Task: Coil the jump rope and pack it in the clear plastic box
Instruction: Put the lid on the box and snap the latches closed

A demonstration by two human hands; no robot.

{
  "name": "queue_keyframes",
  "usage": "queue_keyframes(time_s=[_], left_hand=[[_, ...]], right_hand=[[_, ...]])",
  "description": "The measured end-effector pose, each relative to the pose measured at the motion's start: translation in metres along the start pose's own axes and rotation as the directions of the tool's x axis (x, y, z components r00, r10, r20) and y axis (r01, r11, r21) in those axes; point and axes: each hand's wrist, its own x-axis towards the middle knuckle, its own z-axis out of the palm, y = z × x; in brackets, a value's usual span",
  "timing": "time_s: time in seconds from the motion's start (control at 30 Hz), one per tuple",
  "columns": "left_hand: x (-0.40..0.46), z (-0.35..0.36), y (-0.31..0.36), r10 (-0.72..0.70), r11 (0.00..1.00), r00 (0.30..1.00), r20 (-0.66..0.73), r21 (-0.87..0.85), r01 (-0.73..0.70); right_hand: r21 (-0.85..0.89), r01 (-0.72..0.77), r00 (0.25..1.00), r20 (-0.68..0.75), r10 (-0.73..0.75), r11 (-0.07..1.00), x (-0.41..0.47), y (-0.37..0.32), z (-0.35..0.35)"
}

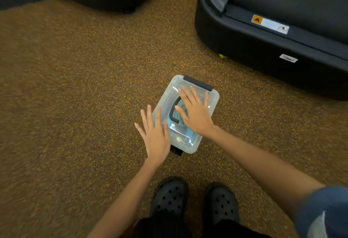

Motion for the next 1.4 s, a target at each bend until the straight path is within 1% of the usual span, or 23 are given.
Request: queue_keyframes(time_s=[0.07, 0.1, 0.13, 0.2, 0.27, 0.33, 0.37, 0.43, 0.47, 0.57, 0.63, 0.67, 0.73, 0.83, 0.9, 1.0, 1.1, 1.17, 1.27, 1.33, 1.4], left_hand=[[-0.011, 0.0, -0.004, -0.167, 0.974, 0.985, -0.051, -0.166, 0.156], [-0.017, 0.0, -0.005, -0.269, 0.931, 0.962, -0.052, -0.268, 0.246], [-0.022, -0.001, -0.004, -0.369, 0.867, 0.929, -0.027, -0.369, 0.334], [-0.03, -0.005, 0.0, -0.521, 0.699, 0.848, 0.101, -0.52, 0.491], [-0.034, -0.01, 0.005, -0.614, 0.532, 0.749, 0.249, -0.57, 0.626], [-0.033, -0.01, 0.005, -0.67, 0.416, 0.662, 0.336, -0.569, 0.709], [-0.032, -0.009, 0.004, -0.688, 0.381, 0.629, 0.362, -0.558, 0.737], [-0.03, -0.005, 0.001, -0.705, 0.327, 0.587, 0.398, -0.552, 0.767], [-0.029, -0.004, 0.0, -0.704, 0.297, 0.575, 0.418, -0.562, 0.772], [-0.028, -0.004, 0.001, -0.661, 0.176, 0.581, 0.474, -0.655, 0.735], [-0.026, -0.006, 0.004, -0.65, 0.109, 0.571, 0.501, -0.682, 0.723], [-0.026, -0.008, 0.006, -0.656, 0.093, 0.565, 0.501, -0.689, 0.719], [-0.028, -0.011, 0.008, -0.672, 0.094, 0.556, 0.488, -0.689, 0.718], [-0.033, -0.011, 0.002, -0.667, 0.153, 0.578, 0.469, -0.673, 0.723], [-0.035, -0.011, -0.004, -0.65, 0.196, 0.606, 0.459, -0.669, 0.717], [-0.036, -0.018, -0.005, -0.666, 0.274, 0.632, 0.396, -0.658, 0.701], [-0.035, -0.023, 0.0, -0.663, 0.319, 0.672, 0.329, -0.688, 0.652], [-0.034, -0.022, 0.004, -0.648, 0.295, 0.678, 0.347, -0.706, 0.644], [-0.033, -0.02, 0.004, -0.613, 0.22, 0.679, 0.404, -0.739, 0.637], [-0.035, -0.018, 0.002, -0.58, 0.14, 0.669, 0.465, -0.752, 0.644], [-0.037, -0.015, 0.001, -0.529, 0.031, 0.651, 0.545, -0.754, 0.656]], right_hand=[[-0.013, 0.042, 0.998, 0.049, -0.041, 0.999, -0.005, -0.006, 0.002], [-0.013, 0.062, 0.995, 0.077, -0.06, 0.998, -0.009, -0.009, 0.004], [-0.013, 0.081, 0.992, 0.098, -0.08, 0.997, -0.012, -0.012, 0.004], [-0.012, 0.115, 0.986, 0.127, -0.112, 0.993, -0.018, -0.017, 0.005], [-0.017, 0.138, 0.981, 0.142, -0.134, 0.99, -0.023, -0.02, 0.007], [-0.025, 0.166, 0.974, 0.157, -0.16, 0.986, -0.028, -0.022, 0.01], [-0.027, 0.179, 0.97, 0.174, -0.172, 0.983, -0.03, -0.022, 0.012], [-0.036, 0.209, 0.962, 0.19, -0.198, 0.977, -0.035, -0.021, 0.015], [-0.042, 0.223, 0.958, 0.193, -0.211, 0.974, -0.037, -0.021, 0.017], [-0.037, 0.257, 0.949, 0.199, -0.245, 0.966, -0.042, -0.02, 0.02], [-0.026, 0.261, 0.948, 0.198, -0.251, 0.965, -0.043, -0.019, 0.019], [-0.021, 0.261, 0.947, 0.199, -0.252, 0.965, -0.043, -0.018, 0.017], [-0.017, 0.275, 0.942, 0.203, -0.266, 0.961, -0.042, -0.015, 0.015], [0.014, 0.288, 0.934, 0.215, -0.284, 0.958, -0.043, -0.009, 0.016], [-0.003, 0.3, 0.925, 0.247, -0.29, 0.954, -0.045, -0.007, 0.018], [-0.061, 0.338, 0.91, 0.275, -0.309, 0.939, -0.047, -0.007, 0.021], [-0.044, 0.332, 0.909, 0.281, -0.307, 0.942, -0.046, -0.008, 0.02], [0.02, 0.309, 0.918, 0.256, -0.304, 0.951, -0.045, -0.007, 0.019], [0.13, 0.26, 0.945, 0.168, -0.28, 0.957, -0.04, -0.003, 0.016], [0.101, 0.279, 0.947, 0.138, -0.291, 0.955, -0.037, 0.001, 0.016], [0.019, 0.325, 0.937, 0.126, -0.325, 0.946, -0.038, 0.004, 0.02]])
